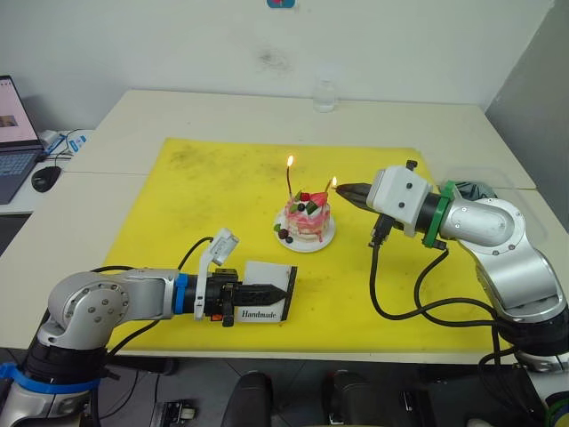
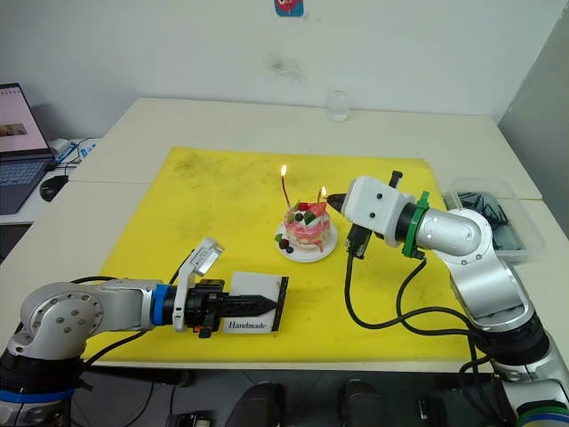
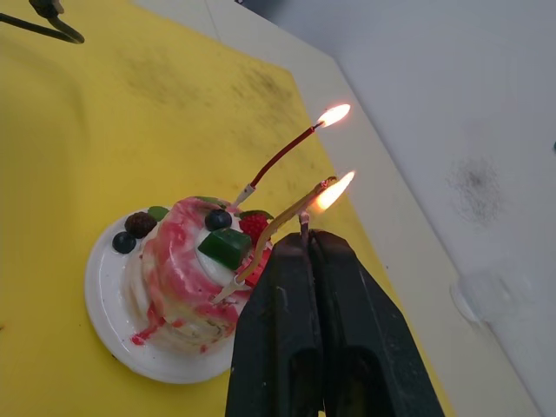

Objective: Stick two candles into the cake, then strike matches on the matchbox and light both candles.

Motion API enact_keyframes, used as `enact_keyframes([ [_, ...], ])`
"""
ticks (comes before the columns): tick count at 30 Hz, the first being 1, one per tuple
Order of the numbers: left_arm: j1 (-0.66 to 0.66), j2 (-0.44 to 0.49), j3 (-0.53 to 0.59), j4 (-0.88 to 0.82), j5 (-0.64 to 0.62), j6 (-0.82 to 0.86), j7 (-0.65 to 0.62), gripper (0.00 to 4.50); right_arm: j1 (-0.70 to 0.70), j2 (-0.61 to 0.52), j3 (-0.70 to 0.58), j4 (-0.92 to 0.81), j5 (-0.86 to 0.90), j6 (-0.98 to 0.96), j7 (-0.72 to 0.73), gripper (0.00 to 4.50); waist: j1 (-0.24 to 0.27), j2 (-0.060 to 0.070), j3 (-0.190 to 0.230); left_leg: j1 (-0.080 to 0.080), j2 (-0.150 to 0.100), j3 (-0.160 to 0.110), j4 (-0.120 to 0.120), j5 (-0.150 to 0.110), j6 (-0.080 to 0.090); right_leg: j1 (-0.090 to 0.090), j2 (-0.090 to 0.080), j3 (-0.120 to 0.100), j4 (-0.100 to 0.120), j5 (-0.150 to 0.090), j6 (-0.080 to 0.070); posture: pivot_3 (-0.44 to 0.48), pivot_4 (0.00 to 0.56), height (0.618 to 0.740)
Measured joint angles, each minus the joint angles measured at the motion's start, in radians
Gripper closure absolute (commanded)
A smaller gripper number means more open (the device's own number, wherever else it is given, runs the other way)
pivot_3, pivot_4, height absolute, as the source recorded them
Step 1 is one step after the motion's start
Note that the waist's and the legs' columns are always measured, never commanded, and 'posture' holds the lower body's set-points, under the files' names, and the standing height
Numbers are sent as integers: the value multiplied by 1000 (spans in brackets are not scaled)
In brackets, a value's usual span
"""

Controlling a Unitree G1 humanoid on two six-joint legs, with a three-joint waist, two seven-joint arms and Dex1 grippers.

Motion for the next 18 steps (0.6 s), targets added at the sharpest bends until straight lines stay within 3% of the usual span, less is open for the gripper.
enact_keyframes([
  [18,-17,-16,0,0,24,17,-12,4500,3,-7,-1,-10,11,-10,5,4475,0,0,0,0,0,0,0,0,0,0,0,0,0,0,0,0,150,740],
])
